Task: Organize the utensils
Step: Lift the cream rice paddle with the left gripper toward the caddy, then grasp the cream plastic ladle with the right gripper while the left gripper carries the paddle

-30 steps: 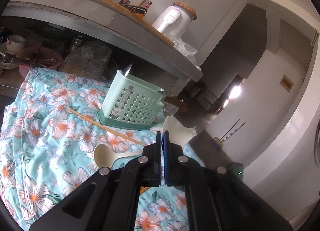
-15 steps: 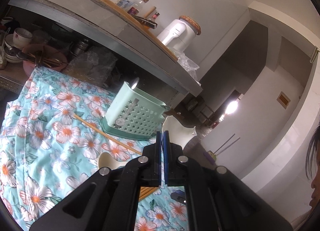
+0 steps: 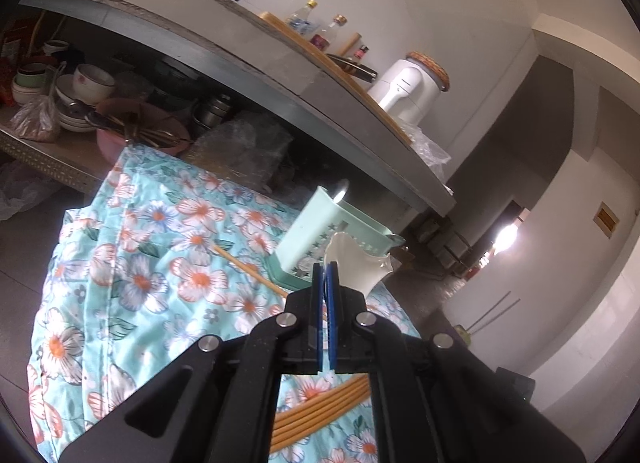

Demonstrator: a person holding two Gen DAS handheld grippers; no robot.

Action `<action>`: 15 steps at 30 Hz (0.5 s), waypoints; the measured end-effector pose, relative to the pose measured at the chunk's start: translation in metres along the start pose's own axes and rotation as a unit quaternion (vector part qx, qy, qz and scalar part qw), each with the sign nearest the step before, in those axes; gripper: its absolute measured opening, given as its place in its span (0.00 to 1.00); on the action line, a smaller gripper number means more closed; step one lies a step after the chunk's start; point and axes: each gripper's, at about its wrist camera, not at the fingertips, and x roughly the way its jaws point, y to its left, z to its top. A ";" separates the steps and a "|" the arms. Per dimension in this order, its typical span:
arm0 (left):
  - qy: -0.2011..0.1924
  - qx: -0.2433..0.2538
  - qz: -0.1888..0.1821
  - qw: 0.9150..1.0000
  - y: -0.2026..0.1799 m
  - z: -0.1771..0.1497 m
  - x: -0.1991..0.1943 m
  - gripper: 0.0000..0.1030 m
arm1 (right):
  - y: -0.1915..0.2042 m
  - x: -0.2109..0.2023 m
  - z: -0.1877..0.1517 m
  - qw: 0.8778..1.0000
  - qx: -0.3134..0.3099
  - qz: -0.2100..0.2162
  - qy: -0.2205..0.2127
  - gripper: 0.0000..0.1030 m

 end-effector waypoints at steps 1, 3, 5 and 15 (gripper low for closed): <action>-0.003 -0.004 0.004 1.000 0.003 0.000 -0.001 0.01 | 0.006 0.005 0.003 1.000 -0.007 0.002 0.001 0.64; -0.008 -0.013 0.011 1.000 0.011 0.002 -0.003 0.01 | 0.018 0.016 0.010 1.000 -0.024 0.004 0.007 0.64; -0.013 -0.020 0.017 1.000 0.018 0.003 -0.005 0.01 | 0.033 0.029 0.017 0.999 -0.045 0.006 0.014 0.64; -0.041 -0.039 0.064 0.996 0.057 0.013 -0.018 0.01 | 0.112 0.113 0.025 0.974 -0.205 -0.088 0.045 0.49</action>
